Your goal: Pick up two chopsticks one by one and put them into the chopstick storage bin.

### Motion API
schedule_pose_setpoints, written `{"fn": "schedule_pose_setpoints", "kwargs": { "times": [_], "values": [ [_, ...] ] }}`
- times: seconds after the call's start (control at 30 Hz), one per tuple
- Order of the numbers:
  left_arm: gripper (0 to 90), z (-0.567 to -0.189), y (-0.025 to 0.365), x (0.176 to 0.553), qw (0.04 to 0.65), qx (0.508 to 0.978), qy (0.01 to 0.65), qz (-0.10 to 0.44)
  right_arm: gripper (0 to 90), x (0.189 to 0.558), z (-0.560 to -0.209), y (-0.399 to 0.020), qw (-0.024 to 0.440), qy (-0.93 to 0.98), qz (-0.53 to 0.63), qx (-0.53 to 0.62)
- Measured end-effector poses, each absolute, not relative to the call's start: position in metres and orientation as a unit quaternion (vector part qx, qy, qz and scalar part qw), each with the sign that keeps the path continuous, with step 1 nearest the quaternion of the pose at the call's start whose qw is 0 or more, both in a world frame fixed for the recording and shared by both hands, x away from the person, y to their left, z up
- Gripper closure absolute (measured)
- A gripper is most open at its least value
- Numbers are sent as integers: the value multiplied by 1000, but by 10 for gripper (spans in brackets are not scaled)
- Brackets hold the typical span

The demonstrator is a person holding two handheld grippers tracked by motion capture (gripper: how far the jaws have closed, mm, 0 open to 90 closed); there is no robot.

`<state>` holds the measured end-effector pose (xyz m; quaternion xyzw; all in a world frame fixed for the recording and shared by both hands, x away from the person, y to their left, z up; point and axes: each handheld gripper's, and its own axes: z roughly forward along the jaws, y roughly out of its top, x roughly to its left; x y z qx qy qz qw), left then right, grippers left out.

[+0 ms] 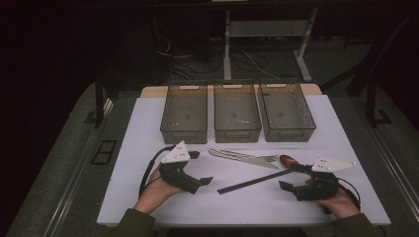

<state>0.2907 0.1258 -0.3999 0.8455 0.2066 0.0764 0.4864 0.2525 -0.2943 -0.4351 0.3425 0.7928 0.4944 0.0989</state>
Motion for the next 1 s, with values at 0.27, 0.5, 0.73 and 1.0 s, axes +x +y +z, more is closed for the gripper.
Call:
{"fn": "schedule_pose_setpoints", "kwargs": {
  "times": [0.27,0.5,0.73,1.0],
  "values": [
    [117,-398,114,297,491,844,203,71,184,253,-435,-295,96,791,496,345],
    [145,-395,101,305,492,846,194,66,184,253,-435,-295,96,791,497,345],
    [172,-392,83,312,490,850,181,62,184,252,-435,-294,96,791,496,343],
    [198,-394,59,319,489,854,169,56,184,253,-436,-295,98,791,497,342]
  ]
}}
